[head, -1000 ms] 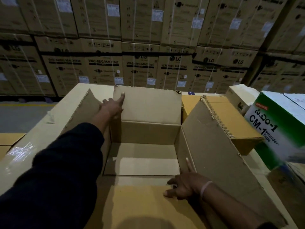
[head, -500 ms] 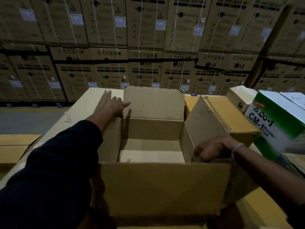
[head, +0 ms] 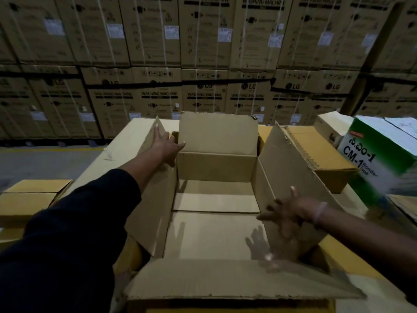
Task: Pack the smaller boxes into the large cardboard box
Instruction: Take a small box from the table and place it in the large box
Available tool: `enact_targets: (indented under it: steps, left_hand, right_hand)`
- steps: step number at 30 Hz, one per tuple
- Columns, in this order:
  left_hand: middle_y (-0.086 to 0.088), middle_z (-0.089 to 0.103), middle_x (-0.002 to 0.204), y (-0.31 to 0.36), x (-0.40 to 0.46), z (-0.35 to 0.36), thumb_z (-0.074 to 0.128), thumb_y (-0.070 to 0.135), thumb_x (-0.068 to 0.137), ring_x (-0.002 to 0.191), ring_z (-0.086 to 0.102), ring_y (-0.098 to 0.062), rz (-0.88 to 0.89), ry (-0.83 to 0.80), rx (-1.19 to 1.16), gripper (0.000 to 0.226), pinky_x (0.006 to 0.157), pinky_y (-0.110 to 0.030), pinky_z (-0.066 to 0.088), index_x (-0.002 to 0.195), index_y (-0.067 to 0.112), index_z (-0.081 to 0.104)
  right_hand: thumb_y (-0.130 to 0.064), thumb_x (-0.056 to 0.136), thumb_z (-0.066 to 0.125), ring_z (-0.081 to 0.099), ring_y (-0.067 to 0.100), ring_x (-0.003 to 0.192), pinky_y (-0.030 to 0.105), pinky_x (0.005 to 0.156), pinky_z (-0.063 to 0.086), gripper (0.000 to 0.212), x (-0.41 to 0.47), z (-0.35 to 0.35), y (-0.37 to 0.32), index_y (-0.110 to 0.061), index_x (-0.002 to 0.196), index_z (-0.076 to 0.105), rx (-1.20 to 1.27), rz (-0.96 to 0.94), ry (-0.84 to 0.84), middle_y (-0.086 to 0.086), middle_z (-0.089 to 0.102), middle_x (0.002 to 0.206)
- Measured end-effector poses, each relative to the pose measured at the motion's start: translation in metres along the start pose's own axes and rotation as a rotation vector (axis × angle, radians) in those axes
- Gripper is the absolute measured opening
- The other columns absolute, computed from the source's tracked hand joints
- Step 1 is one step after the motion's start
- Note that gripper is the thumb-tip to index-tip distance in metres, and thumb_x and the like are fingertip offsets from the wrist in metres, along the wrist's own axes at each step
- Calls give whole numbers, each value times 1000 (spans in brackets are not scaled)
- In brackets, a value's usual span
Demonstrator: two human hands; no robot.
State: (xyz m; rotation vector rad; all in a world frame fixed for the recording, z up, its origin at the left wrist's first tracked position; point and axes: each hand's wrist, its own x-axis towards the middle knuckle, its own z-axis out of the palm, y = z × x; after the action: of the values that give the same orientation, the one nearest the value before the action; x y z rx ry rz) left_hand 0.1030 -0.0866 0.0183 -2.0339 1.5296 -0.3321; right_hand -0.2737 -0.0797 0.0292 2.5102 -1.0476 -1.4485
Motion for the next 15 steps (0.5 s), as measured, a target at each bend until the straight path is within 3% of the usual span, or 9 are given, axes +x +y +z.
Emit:
enact_targets:
  steps: [2,4,8,10,11,13,15]
  left_hand:
    - [-14,18,169,1,-10,-5,67,65,86,157,9,-41,-11,-25,5,98,114,-81,2,164,37,14]
    - [-13,17,170,1,-19,-9,69,65,84,158,5,-41,-14,-13,-11,95,114,-80,2,162,39,22]
    - [-18,14,169,0,-43,-24,74,55,86,157,-1,-44,-93,2,6,78,114,-81,0,154,33,43]
    - [-25,7,169,-1,-53,-29,74,43,90,156,-7,-48,-181,25,-34,63,113,-81,1,147,24,54]
    - [-27,2,169,-2,-57,-29,72,36,94,155,-10,-50,-234,46,-70,56,113,-81,2,145,19,56]
    - [-28,-6,168,-2,-65,-26,59,20,101,153,-8,-55,-332,80,-159,45,112,-80,17,145,9,54]
    - [-31,-2,166,-2,-73,-24,49,15,104,145,22,-59,-394,98,-226,43,97,-64,49,146,3,50]
  right_hand:
    - [-96,68,50,-7,35,160,78,113,-17,120,-1,-17,-2,-42,165,8,66,30,29,1,-1,175]
    - [-98,64,52,-14,39,158,80,110,-18,124,9,-21,-1,-38,166,14,110,124,154,4,-2,175]
    - [-72,87,61,-14,50,155,81,114,-8,85,29,-22,10,-32,158,40,75,454,559,16,-3,173]
    - [-49,99,51,-8,53,155,75,119,4,55,38,-22,20,-24,148,53,119,600,708,19,-2,172]
    - [-40,103,43,-1,53,155,70,121,13,51,42,-22,26,-18,148,52,172,663,755,20,-1,171]
    - [-31,106,33,26,51,147,56,113,35,51,46,-22,34,-10,151,46,257,780,777,26,6,167]
    - [-30,106,35,47,44,129,44,100,45,46,48,-22,41,-11,145,53,256,827,783,33,25,156]
